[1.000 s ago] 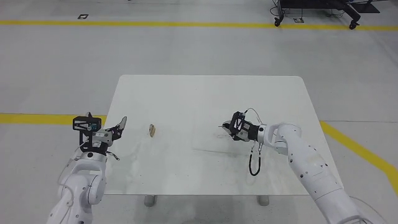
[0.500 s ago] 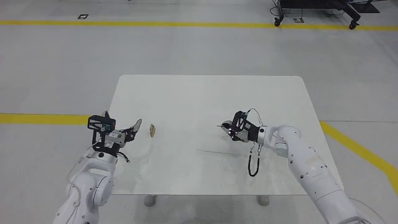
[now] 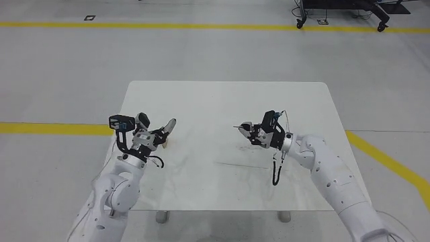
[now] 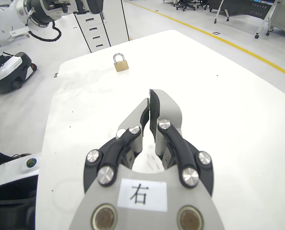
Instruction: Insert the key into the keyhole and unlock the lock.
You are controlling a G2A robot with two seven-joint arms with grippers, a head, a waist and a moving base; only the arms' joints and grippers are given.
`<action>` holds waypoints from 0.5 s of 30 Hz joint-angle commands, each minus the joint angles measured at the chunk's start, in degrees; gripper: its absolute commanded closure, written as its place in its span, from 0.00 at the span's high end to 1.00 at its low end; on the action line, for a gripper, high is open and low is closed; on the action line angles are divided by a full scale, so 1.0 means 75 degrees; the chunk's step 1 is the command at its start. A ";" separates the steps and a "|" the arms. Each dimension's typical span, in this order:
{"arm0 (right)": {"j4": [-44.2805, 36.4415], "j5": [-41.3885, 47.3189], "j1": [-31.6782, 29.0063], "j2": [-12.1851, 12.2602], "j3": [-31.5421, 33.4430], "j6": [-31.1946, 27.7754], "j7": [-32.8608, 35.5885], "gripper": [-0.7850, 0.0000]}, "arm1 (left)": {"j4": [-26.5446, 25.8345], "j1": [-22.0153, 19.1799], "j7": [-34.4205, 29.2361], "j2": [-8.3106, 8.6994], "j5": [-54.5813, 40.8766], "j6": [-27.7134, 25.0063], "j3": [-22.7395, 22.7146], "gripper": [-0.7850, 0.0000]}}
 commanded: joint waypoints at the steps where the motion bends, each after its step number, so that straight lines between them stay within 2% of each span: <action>1: -0.0019 0.0050 -0.0044 -0.0008 -0.0029 0.0035 0.0017 0.00 | 0.0136 -0.0137 -0.0488 -0.0052 -0.2903 -0.0152 0.0015 1.00; 4: 0.0077 0.0961 -0.0098 -0.0093 -0.0251 -0.0358 0.0087 0.00 | 0.0461 -0.0471 -0.1544 -0.0137 -0.5745 -0.0322 0.0168 1.00; 8: 0.0161 0.2644 0.0010 -0.0229 -0.0820 -0.0569 0.0164 0.00 | 0.1033 -0.1056 -0.3583 -0.0217 -0.8955 0.0045 0.0503 1.00; 11: 0.0176 0.3955 0.0159 -0.0251 -0.1271 -0.0569 0.0382 0.00 | 0.1637 -0.1537 -0.4812 -0.0263 -1.0317 0.0220 0.0715 1.00; 15: 0.0195 0.5343 0.0361 -0.0200 -0.1678 -0.0569 0.0860 0.00 | 0.2302 -0.1997 -0.5750 -0.0340 -1.1276 0.0110 0.1037 1.00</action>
